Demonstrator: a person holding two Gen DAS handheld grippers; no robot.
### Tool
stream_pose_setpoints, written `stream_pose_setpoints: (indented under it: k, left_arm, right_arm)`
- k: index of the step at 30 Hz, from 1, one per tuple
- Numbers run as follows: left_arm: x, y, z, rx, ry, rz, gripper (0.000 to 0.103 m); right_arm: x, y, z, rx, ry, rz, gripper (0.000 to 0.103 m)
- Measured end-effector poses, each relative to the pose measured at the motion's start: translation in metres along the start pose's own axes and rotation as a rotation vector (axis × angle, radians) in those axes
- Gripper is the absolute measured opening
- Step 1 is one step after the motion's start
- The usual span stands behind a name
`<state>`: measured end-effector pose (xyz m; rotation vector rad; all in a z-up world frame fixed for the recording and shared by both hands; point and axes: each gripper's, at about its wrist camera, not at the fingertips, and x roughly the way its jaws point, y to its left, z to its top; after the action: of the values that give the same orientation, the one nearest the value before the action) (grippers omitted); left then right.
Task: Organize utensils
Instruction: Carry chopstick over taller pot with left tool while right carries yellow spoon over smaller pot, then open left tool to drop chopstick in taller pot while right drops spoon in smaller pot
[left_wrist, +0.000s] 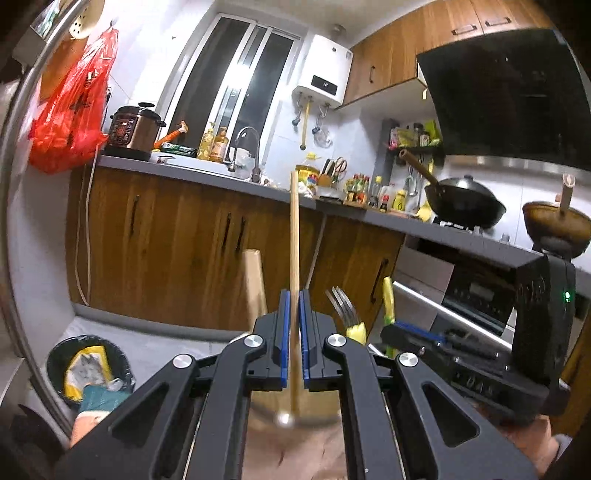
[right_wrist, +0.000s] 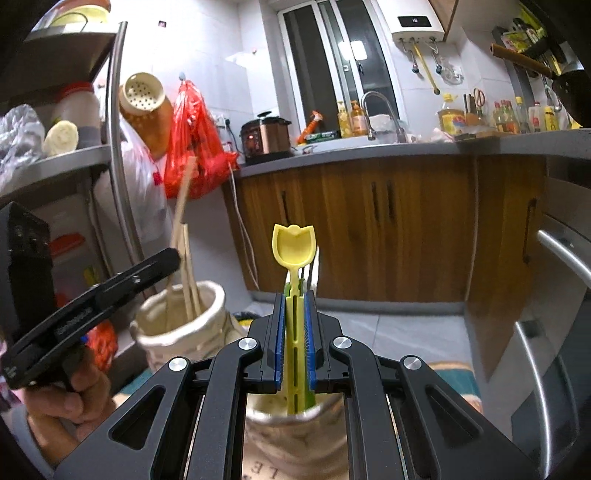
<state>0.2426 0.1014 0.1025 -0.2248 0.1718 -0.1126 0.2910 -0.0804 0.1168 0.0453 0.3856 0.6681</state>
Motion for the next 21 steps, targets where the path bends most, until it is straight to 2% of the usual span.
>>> stream_pose_setpoints:
  k: [6,14,16,19,21]
  left_arm:
    - [-0.0102,0.0028,-0.0014,0.017,0.060,0.057,0.005]
    - [-0.0021,-0.0041,-0.0030,0.055,0.122,0.108,0.005]
    - [-0.0026,-0.0043,-0.0029,0.054,0.126,0.107,0.005]
    - [-0.0066,-0.0031,-0.0011,0.051,0.117,0.104,0.011]
    - [-0.0104,-0.0025,0.0007,0.043,0.107,0.104,0.021]
  right_arm:
    - [0.0011,0.0047,-0.0073,-0.021,0.051,-0.026,0.011]
    - [0.0056,0.0082,-0.0097,-0.030,0.084,-0.042,0.011]
    - [0.0063,0.0089,-0.0103,-0.033,0.086,-0.047,0.018]
    - [0.0047,0.0094,-0.0099,-0.034,0.081,-0.047,0.022]
    - [0.0029,0.0094,-0.0090,-0.033,0.076,-0.045,0.022]
